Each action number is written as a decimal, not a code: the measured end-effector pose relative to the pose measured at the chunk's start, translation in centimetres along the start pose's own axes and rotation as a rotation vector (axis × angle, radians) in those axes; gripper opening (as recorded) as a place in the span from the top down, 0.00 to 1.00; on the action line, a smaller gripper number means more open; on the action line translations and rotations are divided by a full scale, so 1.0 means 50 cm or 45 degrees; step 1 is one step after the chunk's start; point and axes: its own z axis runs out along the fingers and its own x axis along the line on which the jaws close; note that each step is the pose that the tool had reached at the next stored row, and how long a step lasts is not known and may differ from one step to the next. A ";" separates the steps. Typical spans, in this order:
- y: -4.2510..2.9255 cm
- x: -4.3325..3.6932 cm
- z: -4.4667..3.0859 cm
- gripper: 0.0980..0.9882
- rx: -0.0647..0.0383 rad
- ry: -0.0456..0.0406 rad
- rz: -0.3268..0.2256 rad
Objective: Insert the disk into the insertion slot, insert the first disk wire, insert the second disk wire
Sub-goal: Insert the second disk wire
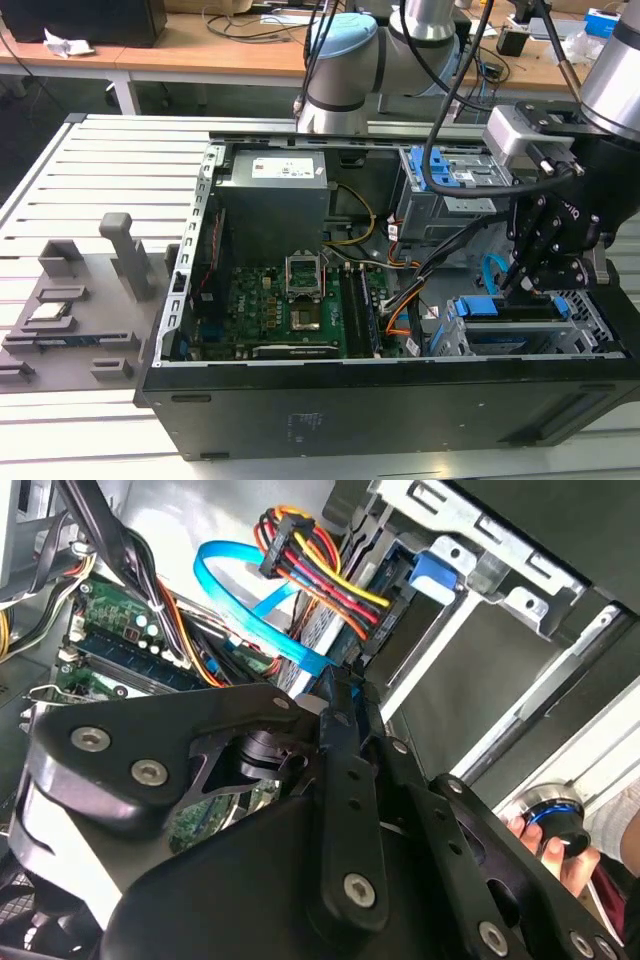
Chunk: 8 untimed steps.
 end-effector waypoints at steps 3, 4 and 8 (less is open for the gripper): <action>-0.005 0.000 0.002 0.93 0.000 0.000 0.000; -0.005 0.000 0.003 0.93 0.000 0.000 0.000; -0.007 0.000 0.007 0.93 0.000 0.001 0.000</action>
